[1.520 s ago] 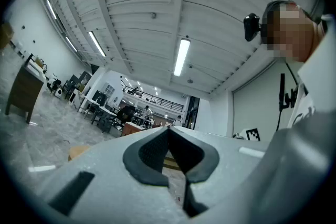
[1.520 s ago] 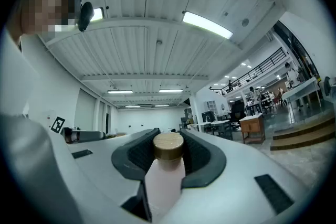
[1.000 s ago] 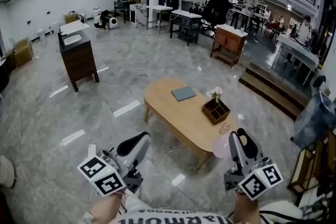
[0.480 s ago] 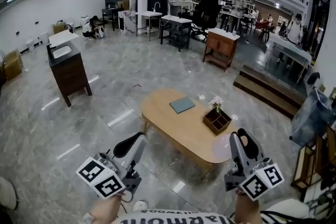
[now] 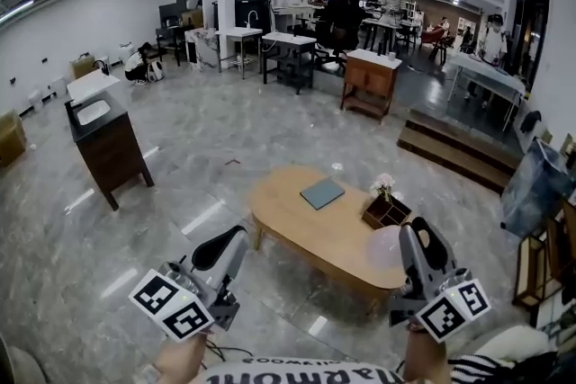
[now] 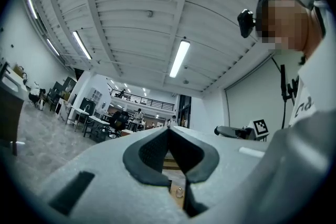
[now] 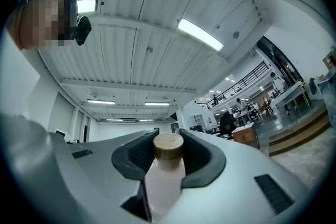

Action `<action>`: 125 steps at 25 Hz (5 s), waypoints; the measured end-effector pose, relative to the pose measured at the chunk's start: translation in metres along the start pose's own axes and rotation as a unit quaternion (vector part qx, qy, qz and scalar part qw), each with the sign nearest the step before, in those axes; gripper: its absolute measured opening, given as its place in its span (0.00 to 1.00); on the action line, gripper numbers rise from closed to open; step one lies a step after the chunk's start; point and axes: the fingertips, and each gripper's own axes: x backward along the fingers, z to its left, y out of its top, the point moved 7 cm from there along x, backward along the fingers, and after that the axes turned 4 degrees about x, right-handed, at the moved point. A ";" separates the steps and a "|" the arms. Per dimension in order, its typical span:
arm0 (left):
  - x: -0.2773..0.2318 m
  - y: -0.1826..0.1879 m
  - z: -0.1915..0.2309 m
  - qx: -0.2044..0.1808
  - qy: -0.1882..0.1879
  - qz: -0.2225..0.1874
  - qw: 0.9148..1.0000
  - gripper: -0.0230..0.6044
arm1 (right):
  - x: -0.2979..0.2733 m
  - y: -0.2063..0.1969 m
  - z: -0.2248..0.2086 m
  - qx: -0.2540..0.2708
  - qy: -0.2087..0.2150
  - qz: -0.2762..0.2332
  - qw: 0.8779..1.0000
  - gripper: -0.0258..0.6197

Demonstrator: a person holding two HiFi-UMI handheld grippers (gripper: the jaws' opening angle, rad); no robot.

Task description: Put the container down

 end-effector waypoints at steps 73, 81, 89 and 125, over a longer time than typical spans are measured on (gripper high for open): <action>-0.340 -0.029 0.395 0.059 -0.020 0.052 0.997 0.06 | -0.477 -0.161 -0.180 -0.010 0.030 0.072 0.997 0.24; -0.372 -0.002 0.465 0.055 -0.050 0.055 0.996 0.06 | -0.541 -0.169 -0.170 0.000 0.008 0.062 0.998 0.24; -0.388 -0.006 0.531 0.059 -0.058 0.071 0.994 0.06 | -0.592 -0.206 -0.165 -0.007 -0.007 0.062 0.998 0.24; -0.447 -0.254 0.647 0.211 -0.073 0.244 0.944 0.06 | -0.645 -0.485 -0.217 -0.111 -0.071 0.286 0.949 0.24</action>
